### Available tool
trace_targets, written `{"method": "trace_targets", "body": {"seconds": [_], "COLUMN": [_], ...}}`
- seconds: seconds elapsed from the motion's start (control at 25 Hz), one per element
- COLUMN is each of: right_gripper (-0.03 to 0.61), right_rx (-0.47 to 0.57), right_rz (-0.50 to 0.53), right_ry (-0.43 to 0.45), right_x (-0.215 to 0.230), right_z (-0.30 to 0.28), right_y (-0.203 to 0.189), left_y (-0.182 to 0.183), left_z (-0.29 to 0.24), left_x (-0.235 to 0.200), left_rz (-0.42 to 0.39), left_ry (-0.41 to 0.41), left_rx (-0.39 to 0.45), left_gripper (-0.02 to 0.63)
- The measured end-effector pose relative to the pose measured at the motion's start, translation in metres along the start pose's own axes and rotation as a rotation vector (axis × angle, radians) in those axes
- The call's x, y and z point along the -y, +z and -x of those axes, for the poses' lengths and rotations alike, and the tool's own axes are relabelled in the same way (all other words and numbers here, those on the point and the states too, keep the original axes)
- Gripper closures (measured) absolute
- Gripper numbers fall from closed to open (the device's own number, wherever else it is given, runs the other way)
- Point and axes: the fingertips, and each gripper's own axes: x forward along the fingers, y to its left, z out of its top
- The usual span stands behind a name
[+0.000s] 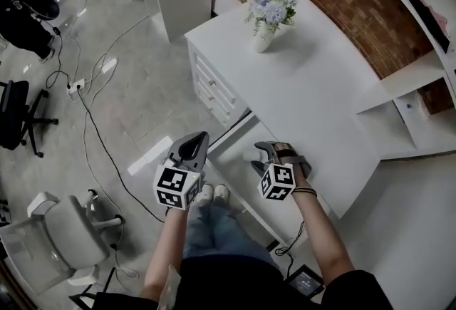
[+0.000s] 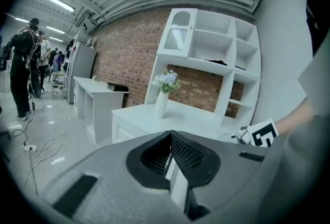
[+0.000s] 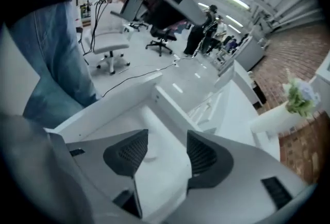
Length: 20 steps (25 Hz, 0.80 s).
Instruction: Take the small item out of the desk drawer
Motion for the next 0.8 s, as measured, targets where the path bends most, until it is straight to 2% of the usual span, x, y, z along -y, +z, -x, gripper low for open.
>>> {"method": "trace_targets", "body": {"seconds": [0.16, 0.32, 0.56, 0.8], "right_gripper": [0.348, 0.348, 0.348, 0.348], "right_rx": [-0.114, -0.199, -0.303, -0.353], "right_rz": [0.100, 0.157, 0.128, 0.101], "right_ry": [0.106, 0.161, 0.199, 0.256], "right_x": [-0.027, -0.039, -0.051, -0.062], "right_z": [-0.042, -0.072, -0.103, -0.123], "right_y": [-0.014, -0.023, -0.044, -0.063], "left_y": [-0.014, -0.027, -0.040, -0.045], "left_z": [-0.001, -0.006, -0.009, -0.013], "left_x": [-0.008, -0.013, -0.019, -0.019], "left_rz": [0.027, 0.048, 0.067, 0.067], "left_ry": [0.012, 0.011, 0.020, 0.016], "left_rx": [-0.019, -0.038, -0.072, -0.091], "left_gripper": [0.604, 0.604, 0.604, 0.604]}}
